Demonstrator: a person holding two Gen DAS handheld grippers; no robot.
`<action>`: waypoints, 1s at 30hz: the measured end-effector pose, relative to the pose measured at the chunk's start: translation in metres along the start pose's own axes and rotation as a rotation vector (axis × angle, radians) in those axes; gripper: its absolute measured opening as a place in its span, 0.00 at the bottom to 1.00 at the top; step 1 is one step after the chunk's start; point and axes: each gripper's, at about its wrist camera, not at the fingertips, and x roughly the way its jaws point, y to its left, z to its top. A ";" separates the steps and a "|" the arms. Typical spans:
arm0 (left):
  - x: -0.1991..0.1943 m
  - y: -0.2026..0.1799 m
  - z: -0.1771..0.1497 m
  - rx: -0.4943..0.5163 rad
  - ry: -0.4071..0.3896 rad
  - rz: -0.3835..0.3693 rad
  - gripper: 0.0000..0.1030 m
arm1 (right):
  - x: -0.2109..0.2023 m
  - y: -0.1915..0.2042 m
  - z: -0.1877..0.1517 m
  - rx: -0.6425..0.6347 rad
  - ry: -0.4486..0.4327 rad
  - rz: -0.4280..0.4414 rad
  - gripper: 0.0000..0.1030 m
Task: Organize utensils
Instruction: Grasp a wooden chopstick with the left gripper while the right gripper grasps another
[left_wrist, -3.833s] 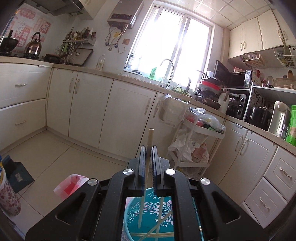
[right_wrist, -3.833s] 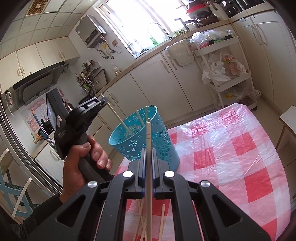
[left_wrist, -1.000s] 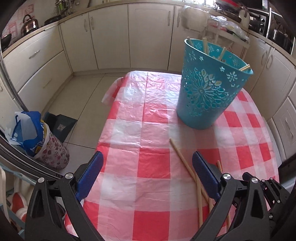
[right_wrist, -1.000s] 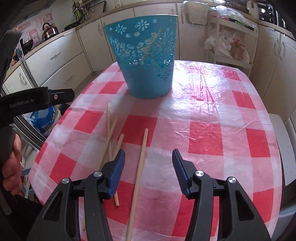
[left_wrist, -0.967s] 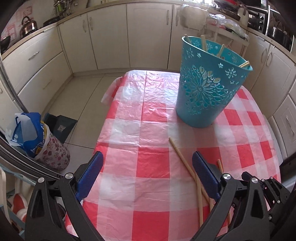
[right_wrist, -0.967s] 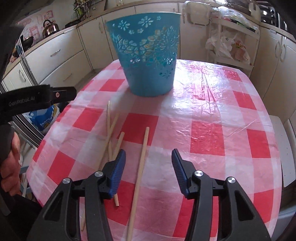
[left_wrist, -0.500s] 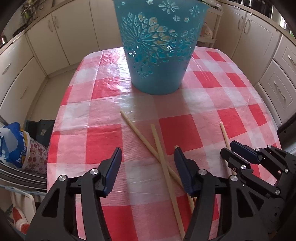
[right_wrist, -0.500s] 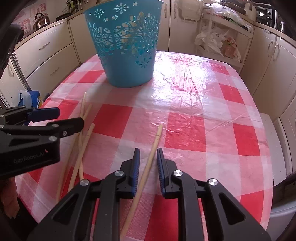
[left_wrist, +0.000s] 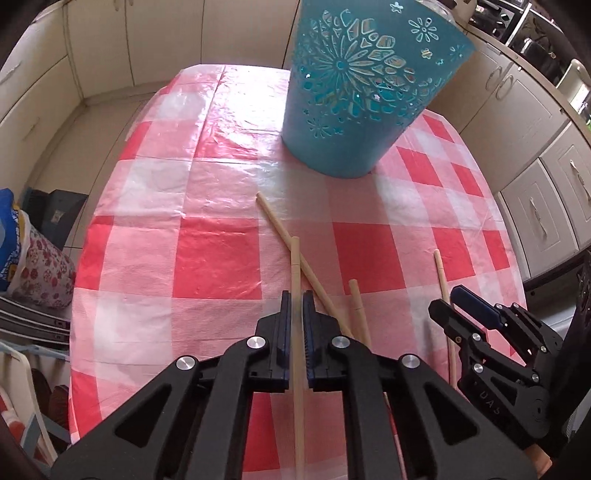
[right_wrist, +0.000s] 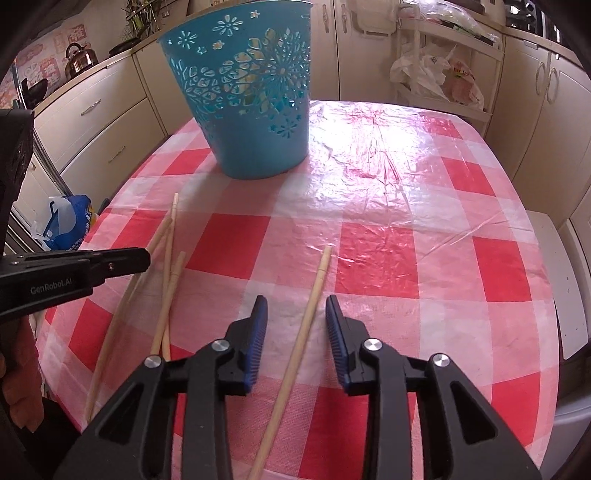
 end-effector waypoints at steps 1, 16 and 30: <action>0.000 0.000 0.001 0.003 0.002 0.003 0.07 | 0.000 0.000 0.000 0.000 -0.001 0.000 0.32; 0.008 -0.016 0.007 0.088 -0.003 0.082 0.16 | 0.003 0.002 0.002 -0.004 0.002 -0.005 0.17; 0.003 -0.030 0.004 0.179 -0.031 0.149 0.06 | 0.002 -0.003 0.002 0.018 0.006 -0.001 0.08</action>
